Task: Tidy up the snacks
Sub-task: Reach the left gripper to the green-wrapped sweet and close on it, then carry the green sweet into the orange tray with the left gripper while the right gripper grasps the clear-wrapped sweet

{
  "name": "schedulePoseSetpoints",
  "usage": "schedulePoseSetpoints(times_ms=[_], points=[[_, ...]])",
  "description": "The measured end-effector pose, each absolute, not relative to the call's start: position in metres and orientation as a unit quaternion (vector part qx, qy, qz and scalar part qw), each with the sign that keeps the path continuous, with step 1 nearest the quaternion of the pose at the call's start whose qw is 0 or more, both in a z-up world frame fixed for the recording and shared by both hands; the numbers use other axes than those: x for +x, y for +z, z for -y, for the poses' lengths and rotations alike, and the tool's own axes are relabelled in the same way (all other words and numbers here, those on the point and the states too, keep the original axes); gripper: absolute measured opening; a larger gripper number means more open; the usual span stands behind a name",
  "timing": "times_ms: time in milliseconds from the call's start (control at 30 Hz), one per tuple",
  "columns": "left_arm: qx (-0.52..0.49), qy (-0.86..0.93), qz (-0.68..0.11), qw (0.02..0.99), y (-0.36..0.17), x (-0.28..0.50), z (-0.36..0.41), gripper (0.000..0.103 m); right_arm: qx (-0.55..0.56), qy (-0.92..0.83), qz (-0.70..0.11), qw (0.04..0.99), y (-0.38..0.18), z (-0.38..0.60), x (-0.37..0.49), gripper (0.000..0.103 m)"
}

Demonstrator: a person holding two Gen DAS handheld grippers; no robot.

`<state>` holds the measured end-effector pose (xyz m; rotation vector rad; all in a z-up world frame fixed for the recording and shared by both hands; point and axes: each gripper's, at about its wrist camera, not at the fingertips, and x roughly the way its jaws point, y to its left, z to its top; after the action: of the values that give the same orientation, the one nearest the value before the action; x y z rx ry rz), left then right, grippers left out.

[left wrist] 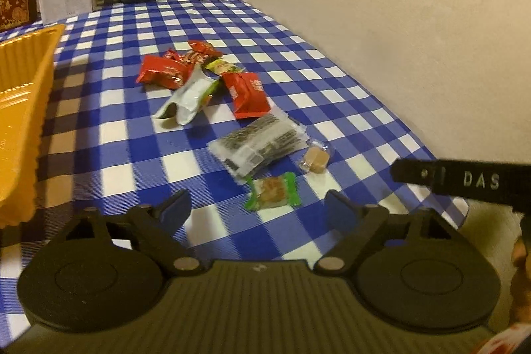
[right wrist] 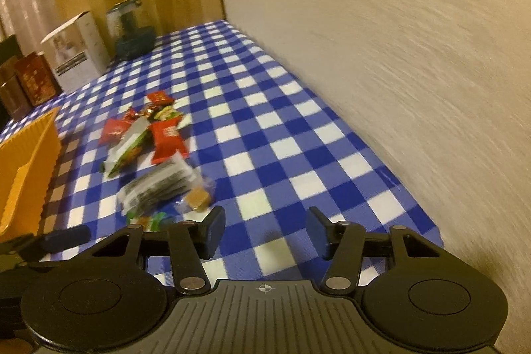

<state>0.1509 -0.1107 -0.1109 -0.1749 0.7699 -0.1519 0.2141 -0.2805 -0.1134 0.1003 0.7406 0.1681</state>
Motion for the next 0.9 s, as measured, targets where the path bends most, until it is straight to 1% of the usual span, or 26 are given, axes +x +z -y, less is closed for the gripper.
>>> schedulePoseSetpoints(times_ms=[67, 133, 233, 267, 300, 367, 400, 467, 567, 900], points=[[-0.082, -0.073, -0.369, 0.923, -0.112, 0.155, 0.117, 0.074, 0.054, 0.076, -0.366, 0.926, -0.116, 0.284, 0.216, 0.055], [-0.073, -0.073, -0.368, 0.924, -0.115, 0.159, 0.123, 0.068, 0.055, 0.072, -0.365, 0.927, -0.116, 0.287, 0.216, 0.055], [-0.058, -0.067, -0.373, 0.923, -0.121, 0.164, 0.129, 0.051, 0.055, 0.065, -0.365, 0.927, -0.117, 0.29, 0.218, 0.055], [-0.049, -0.063, -0.37, 0.925, -0.121, 0.164, 0.13, 0.047, 0.056, 0.064, -0.366, 0.927, -0.118, 0.291, 0.219, 0.055], [-0.043, -0.061, -0.37, 0.926, -0.121, 0.163, 0.13, 0.046, 0.056, 0.063, -0.366, 0.927, -0.118, 0.291, 0.22, 0.055], [-0.033, -0.06, -0.37, 0.926, -0.121, 0.161, 0.129, 0.034, 0.049, 0.065, -0.366, 0.927, -0.119, 0.288, 0.22, 0.055], [-0.028, -0.062, -0.371, 0.926, -0.12, 0.16, 0.128, 0.033, 0.045, 0.067, -0.365, 0.927, -0.119, 0.286, 0.22, 0.055], [-0.022, -0.069, -0.374, 0.925, -0.118, 0.158, 0.124, 0.027, 0.035, 0.078, -0.365, 0.927, -0.12, 0.279, 0.221, 0.055], [-0.011, -0.075, -0.377, 0.923, -0.113, 0.152, 0.113, 0.023, 0.015, 0.109, -0.358, 0.927, -0.121, 0.267, 0.221, 0.055], [-0.007, -0.074, -0.378, 0.923, -0.097, 0.132, 0.073, 0.022, -0.116, 0.237, -0.311, 0.913, -0.127, 0.219, 0.231, 0.055]])
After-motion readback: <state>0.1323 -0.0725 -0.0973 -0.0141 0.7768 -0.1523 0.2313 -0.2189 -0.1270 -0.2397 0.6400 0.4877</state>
